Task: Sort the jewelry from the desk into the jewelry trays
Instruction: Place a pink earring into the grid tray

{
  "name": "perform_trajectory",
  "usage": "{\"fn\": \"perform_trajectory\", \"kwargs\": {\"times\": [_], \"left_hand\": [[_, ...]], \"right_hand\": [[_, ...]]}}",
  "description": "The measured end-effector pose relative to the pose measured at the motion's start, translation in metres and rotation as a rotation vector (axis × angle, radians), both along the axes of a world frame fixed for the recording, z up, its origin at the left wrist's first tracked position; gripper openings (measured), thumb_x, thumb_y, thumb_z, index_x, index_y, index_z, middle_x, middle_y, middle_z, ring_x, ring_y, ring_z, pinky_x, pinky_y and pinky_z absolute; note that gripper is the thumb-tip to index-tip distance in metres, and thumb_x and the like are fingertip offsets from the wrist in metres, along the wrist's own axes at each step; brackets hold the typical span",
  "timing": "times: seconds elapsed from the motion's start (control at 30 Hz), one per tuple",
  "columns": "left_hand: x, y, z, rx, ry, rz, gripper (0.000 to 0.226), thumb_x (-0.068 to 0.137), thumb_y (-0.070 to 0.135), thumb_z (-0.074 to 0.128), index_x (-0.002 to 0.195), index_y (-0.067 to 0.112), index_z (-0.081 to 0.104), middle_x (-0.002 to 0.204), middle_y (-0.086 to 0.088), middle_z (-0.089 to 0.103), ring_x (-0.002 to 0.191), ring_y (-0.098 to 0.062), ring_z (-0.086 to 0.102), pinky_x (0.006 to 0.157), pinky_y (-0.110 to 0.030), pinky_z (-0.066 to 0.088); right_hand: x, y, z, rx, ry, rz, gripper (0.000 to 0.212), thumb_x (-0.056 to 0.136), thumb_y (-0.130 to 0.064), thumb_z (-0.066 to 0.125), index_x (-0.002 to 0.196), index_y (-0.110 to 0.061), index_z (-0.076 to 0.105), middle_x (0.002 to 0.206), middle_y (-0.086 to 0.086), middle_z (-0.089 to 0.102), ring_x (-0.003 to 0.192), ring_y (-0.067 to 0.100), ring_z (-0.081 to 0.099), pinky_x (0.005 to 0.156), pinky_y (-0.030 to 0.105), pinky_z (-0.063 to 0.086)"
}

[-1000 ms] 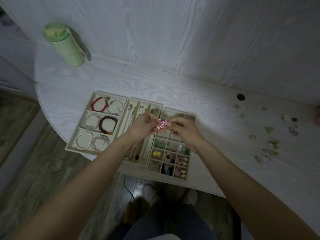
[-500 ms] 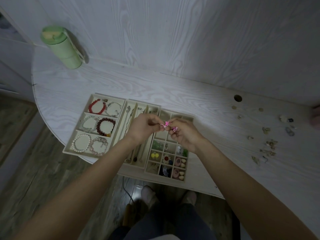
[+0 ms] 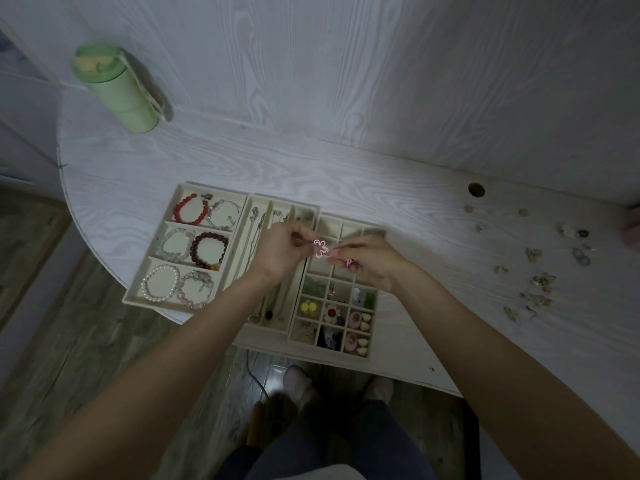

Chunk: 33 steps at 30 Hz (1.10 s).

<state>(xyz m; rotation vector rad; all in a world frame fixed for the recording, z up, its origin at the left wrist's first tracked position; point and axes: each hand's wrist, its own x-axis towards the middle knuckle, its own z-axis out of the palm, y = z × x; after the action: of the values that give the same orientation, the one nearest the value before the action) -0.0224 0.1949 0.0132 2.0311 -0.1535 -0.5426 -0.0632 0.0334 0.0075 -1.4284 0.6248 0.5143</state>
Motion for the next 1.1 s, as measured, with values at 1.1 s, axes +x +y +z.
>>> {"fn": "perform_trajectory", "kwargs": {"times": [1.1], "left_hand": [[0.008, -0.017, -0.012, 0.695, -0.290, -0.477, 0.019, 0.087, 0.016, 0.064, 0.105, 0.015, 0.070, 0.127, -0.006, 0.042, 0.121, -0.023, 0.041, 0.104, -0.040, 0.031]], "right_hand": [[-0.002, 0.028, -0.025, -0.890, -0.165, 0.345, 0.021, 0.090, -0.003, 0.055, 0.087, -0.002, 0.075, 0.091, 0.011, 0.073, 0.083, 0.020, 0.067, 0.067, 0.027, 0.048]]}}
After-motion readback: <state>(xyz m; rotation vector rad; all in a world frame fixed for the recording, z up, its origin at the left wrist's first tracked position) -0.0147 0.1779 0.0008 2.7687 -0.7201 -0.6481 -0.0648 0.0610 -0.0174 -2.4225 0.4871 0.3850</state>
